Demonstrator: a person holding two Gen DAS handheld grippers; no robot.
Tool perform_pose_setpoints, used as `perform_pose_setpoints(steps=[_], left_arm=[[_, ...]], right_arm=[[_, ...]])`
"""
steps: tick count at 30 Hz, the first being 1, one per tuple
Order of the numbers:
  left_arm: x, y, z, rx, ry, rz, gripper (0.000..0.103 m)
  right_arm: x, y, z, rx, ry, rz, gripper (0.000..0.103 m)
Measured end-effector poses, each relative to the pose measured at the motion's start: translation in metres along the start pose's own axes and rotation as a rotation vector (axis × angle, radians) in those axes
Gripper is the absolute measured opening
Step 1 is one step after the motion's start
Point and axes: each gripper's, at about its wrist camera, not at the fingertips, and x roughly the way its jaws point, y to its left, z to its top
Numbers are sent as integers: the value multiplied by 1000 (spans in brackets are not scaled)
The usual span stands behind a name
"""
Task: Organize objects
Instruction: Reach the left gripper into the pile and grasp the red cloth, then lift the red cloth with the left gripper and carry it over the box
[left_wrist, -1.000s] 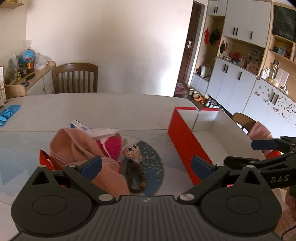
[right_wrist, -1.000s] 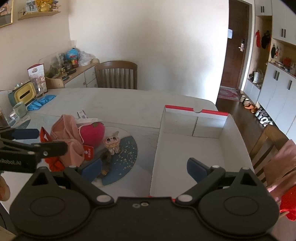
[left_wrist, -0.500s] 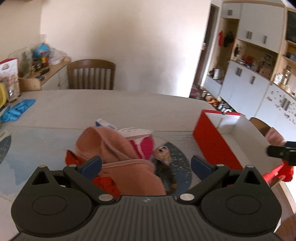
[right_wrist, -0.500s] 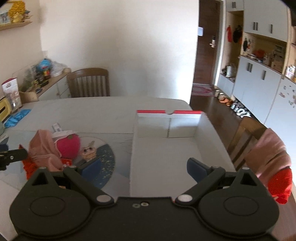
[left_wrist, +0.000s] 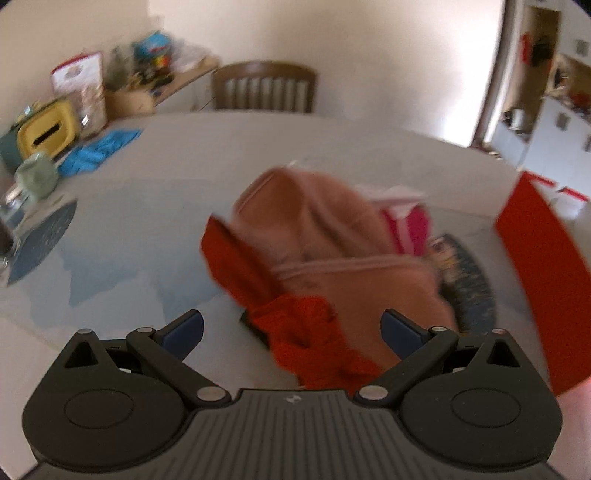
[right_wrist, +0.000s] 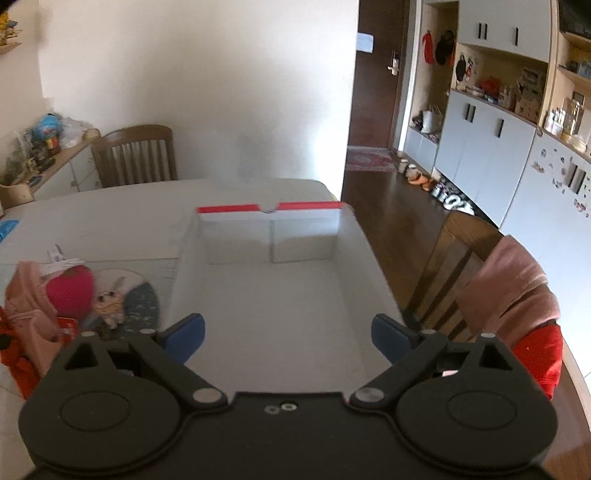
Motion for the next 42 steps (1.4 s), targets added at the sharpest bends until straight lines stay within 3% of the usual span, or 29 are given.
perform_pose_setpoints(steps=[9, 14, 16, 20, 25, 37, 42], left_arm=[[26, 4, -10, -97, 78, 54, 101], [32, -4, -9, -115, 83, 59, 91], [35, -4, -8, -138, 92, 33, 81], [39, -4, -8, -174, 98, 16, 63], [40, -6, -6, -189, 94, 20, 44], [29, -8, -6, -206, 53, 44, 34], [22, -9, -6, -204, 35, 53, 33]], right_arm=[[23, -31, 7, -8, 31, -14, 96], [42, -50, 9, -11, 65, -44, 95], [49, -57, 10, -6, 76, -54, 93], [66, -69, 10, 4, 121, -47, 78], [77, -78, 10, 11, 159, -15, 68], [90, -81, 6, -11, 222, 74, 21], [91, -87, 6, -6, 217, 72, 8]])
